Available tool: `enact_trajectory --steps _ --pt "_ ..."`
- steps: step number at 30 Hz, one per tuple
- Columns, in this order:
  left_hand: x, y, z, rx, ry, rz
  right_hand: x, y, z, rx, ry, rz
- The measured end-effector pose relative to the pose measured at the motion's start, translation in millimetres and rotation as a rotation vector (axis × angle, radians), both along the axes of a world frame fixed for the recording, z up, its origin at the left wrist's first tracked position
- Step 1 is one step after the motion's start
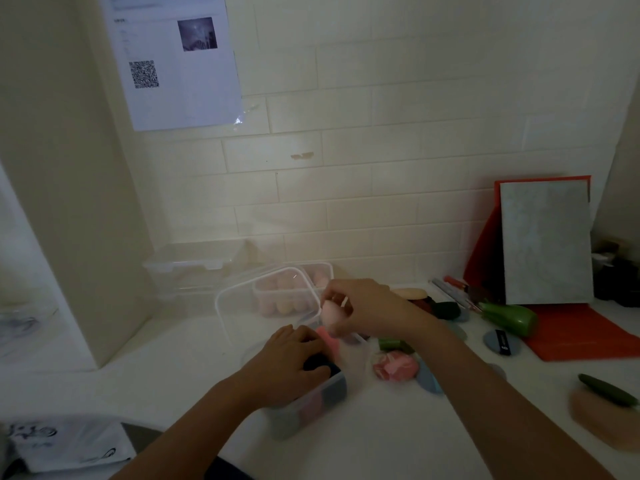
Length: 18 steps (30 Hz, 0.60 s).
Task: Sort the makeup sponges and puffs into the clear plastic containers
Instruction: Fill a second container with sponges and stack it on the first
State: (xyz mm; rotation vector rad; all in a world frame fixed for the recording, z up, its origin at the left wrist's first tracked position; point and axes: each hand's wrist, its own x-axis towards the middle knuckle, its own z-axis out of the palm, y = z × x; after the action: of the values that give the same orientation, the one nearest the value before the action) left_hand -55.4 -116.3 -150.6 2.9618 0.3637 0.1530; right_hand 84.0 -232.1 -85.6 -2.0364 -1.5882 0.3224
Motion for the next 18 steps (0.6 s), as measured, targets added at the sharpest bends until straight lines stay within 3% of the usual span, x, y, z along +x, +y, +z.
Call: enact_trajectory --steps 10,18 --pt "4.4 6.5 -4.1 0.029 0.057 -0.029 -10.8 5.4 -8.3 -0.229 -0.408 0.098" --pt "7.2 9.5 -7.4 0.016 0.035 -0.064 -14.4 23.5 -31.3 -0.297 -0.500 0.072"
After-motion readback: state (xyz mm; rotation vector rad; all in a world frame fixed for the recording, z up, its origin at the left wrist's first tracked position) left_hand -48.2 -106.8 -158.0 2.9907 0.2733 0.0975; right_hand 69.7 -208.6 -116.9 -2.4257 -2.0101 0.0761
